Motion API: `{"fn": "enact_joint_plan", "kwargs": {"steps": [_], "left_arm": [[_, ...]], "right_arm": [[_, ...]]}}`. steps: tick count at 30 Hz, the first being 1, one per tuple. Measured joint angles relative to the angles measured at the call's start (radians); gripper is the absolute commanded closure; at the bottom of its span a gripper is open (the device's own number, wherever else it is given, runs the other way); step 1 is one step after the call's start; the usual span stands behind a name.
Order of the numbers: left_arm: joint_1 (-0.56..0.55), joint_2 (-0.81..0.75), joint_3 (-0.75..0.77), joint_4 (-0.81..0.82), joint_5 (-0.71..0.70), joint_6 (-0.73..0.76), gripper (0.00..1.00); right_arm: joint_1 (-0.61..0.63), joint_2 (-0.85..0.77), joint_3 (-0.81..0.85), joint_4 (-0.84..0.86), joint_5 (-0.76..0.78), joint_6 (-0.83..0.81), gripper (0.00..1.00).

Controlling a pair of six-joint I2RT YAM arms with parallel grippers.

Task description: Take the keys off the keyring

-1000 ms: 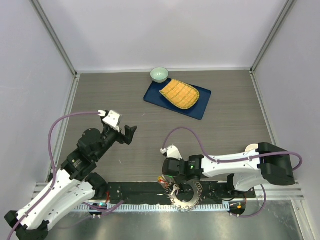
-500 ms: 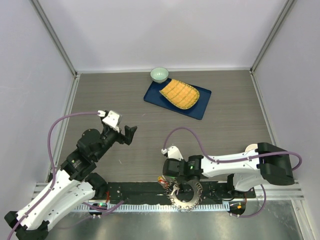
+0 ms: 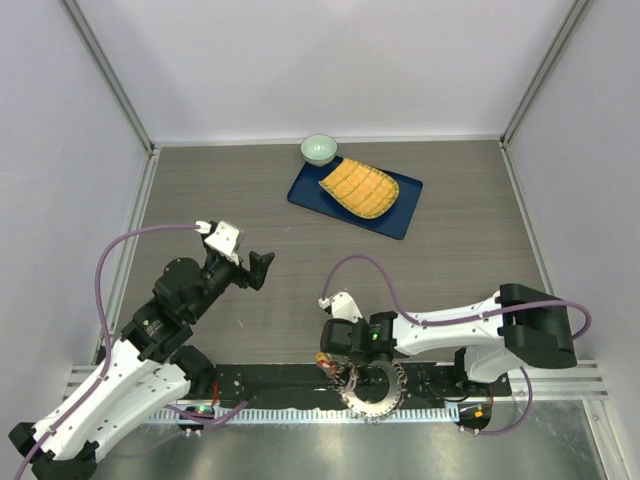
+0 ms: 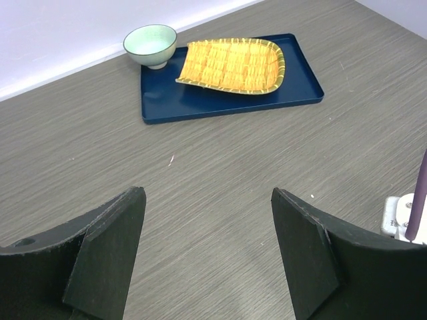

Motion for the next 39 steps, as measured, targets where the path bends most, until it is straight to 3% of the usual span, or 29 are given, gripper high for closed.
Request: {"fn": "enact_joint_plan", "kwargs": {"steps": [1,12,23,39], "left_arm": [[0.0,0.0,0.0,0.0,0.002,0.0,0.2],[0.0,0.0,-0.013,0.014,0.017,0.0,0.2],[0.0,0.0,-0.013,0.039,0.037,0.022,0.23],[0.0,0.089,-0.009,0.079,0.354,0.062,0.29]], "right_arm": [[0.0,0.008,0.003,0.003,0.002,0.001,0.99],[0.002,0.005,0.068,-0.046,0.047,-0.062,0.99],[0.001,-0.168,0.2,-0.034,0.13,-0.227,0.99],[-0.105,-0.468,0.081,0.15,0.079,-0.518,0.99]]}}
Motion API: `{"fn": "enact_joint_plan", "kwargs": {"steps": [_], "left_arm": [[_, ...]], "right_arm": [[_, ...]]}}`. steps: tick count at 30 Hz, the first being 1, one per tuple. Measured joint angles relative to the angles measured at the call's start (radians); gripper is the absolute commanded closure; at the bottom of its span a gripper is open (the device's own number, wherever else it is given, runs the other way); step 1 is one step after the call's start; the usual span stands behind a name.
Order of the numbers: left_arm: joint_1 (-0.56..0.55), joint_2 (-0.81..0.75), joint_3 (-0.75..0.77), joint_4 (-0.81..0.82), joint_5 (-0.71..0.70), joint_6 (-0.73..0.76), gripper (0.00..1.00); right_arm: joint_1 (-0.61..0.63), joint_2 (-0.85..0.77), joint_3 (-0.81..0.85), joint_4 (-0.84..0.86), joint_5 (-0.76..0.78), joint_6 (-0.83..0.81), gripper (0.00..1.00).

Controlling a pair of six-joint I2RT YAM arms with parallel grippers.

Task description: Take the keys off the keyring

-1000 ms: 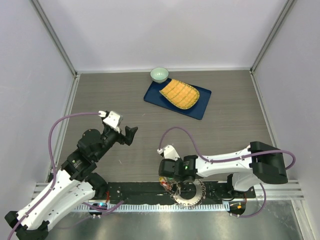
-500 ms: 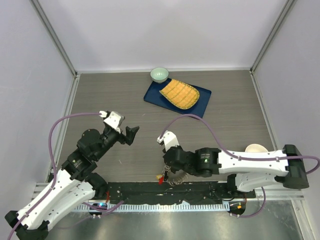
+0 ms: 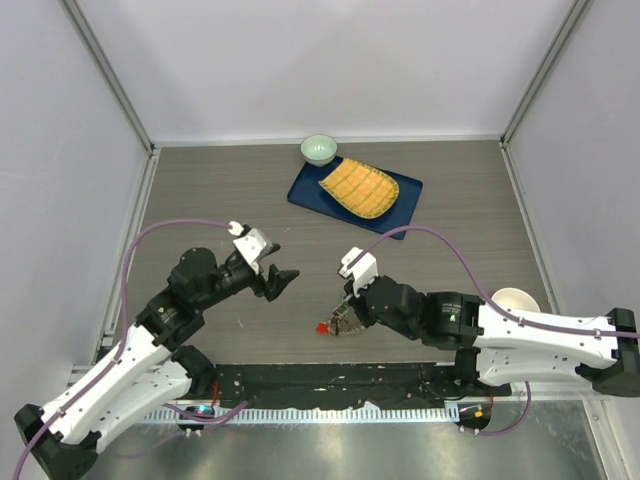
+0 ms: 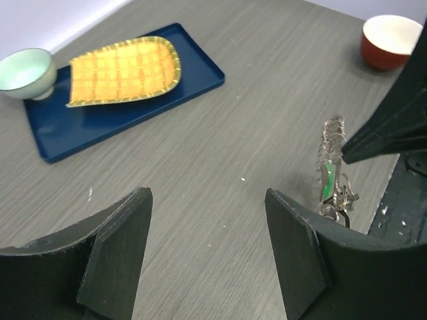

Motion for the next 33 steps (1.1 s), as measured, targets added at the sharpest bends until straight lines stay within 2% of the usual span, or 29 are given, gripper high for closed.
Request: {"fn": "enact_joint_plan", "kwargs": {"steps": [6,8,9,11,13,24,33], "left_arm": [[0.0,0.124,0.029,0.001,0.188,0.047,0.29],[0.0,0.164,0.029,0.001,0.313,0.078,0.34],[0.0,0.181,0.029,0.004,0.374,0.093,0.41],[0.0,0.21,0.029,0.019,0.468,0.108,0.43],[-0.001,0.233,0.03,0.039,0.525,0.123,0.4],[-0.001,0.394,0.135,0.074,0.636,0.195,0.41],[-0.001,0.526,0.231,0.042,0.793,0.245,0.42]], "right_arm": [[-0.044,-0.01,-0.036,0.048,-0.036,-0.053,0.99],[-0.053,-0.018,-0.055,0.061,-0.059,-0.064,0.99],[-0.055,-0.023,-0.065,0.071,-0.072,-0.072,0.99],[-0.058,-0.037,-0.079,0.087,-0.098,-0.088,0.99],[-0.058,-0.055,-0.085,0.098,-0.119,-0.108,0.99],[-0.058,-0.143,-0.097,0.157,-0.187,-0.233,0.99],[-0.058,-0.176,-0.097,0.169,-0.204,-0.291,0.99]]}}
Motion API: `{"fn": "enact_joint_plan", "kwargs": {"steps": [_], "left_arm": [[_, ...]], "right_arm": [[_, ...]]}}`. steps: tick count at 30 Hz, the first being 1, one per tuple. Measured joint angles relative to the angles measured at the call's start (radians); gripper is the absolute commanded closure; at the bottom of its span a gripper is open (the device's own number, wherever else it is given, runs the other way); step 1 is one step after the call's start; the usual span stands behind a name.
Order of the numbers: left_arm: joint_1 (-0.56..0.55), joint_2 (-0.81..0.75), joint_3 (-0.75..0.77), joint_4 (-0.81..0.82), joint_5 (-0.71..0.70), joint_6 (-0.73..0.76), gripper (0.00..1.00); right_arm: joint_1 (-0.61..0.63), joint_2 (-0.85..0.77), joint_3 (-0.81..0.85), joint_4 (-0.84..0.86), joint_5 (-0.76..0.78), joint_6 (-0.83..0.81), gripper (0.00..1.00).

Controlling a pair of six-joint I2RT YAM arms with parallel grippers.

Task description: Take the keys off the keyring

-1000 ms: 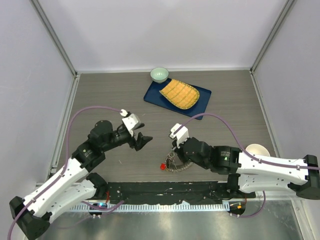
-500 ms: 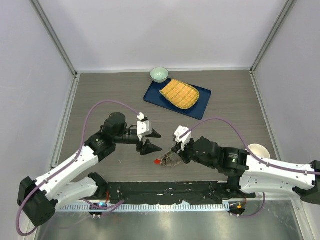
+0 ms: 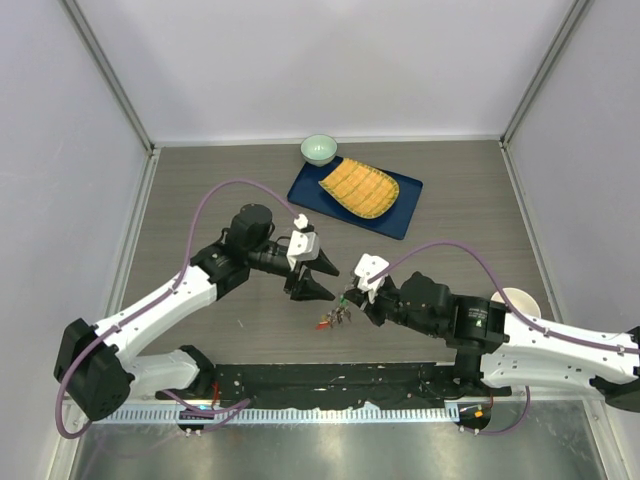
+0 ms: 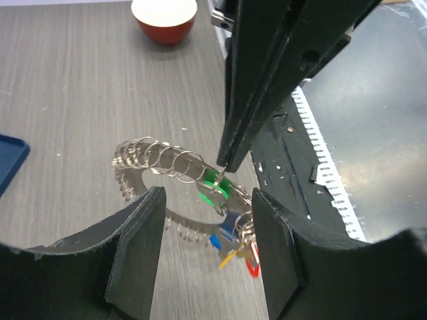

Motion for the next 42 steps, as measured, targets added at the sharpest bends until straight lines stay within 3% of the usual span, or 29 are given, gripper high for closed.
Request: {"fn": "enact_joint_plan", "kwargs": {"steps": [13,35,42], "left_arm": [[-0.001,0.031,0.0,-0.006,0.108,-0.004,0.46],[-0.005,0.025,-0.002,0.086,0.073,-0.078,0.57],[-0.005,0.0,-0.004,0.105,0.071,-0.091,0.52]], "right_arm": [[0.0,-0.021,-0.001,0.045,-0.007,-0.024,0.99],[0.0,-0.07,-0.029,0.142,-0.008,-0.019,0.99],[0.0,-0.074,-0.035,0.163,-0.007,-0.016,0.99]]}}
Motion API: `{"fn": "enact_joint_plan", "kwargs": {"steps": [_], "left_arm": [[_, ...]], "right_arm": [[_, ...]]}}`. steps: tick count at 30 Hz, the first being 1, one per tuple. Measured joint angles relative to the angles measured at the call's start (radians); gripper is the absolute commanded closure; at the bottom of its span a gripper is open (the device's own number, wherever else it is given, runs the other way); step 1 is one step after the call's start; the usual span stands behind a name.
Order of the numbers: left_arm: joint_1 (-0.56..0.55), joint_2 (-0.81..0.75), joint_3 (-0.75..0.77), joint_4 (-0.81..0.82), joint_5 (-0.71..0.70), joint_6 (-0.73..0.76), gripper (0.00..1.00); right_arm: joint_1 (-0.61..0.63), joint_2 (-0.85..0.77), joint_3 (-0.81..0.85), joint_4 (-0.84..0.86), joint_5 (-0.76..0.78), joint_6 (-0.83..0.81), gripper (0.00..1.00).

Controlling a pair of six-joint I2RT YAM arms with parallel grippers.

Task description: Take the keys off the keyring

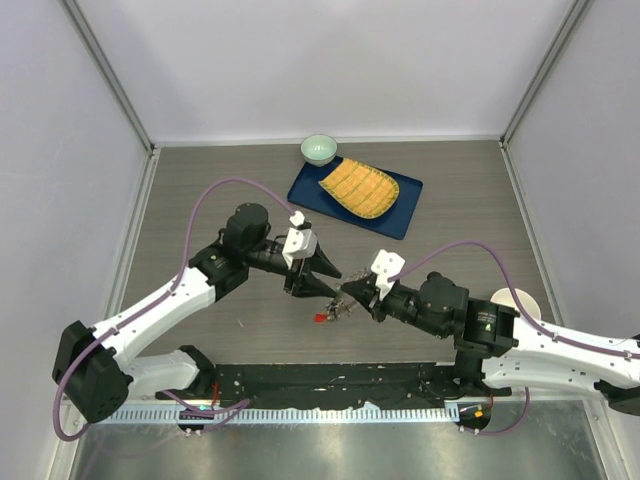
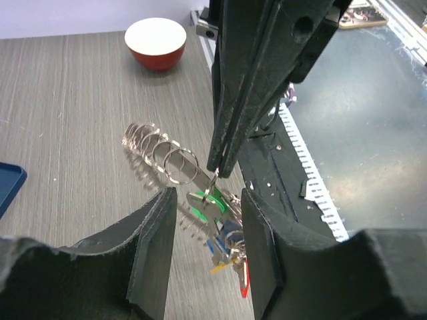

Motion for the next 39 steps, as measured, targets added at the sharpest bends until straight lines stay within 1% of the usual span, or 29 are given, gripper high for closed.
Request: {"fn": "enact_joint_plan", "kwargs": {"steps": [13,21,39], "left_arm": [[0.0,-0.029,-0.006,-0.128,-0.035,0.103,0.52],[0.0,0.0,-0.001,-0.146,-0.035,0.107,0.52],[0.0,-0.021,0.044,-0.2,-0.071,0.126,0.53]], "right_arm": [[0.0,-0.028,-0.013,0.008,-0.001,0.01,0.99],[0.0,-0.028,-0.019,0.009,-0.018,0.021,0.99],[0.0,-0.028,-0.034,0.014,-0.032,0.034,0.99]]}}
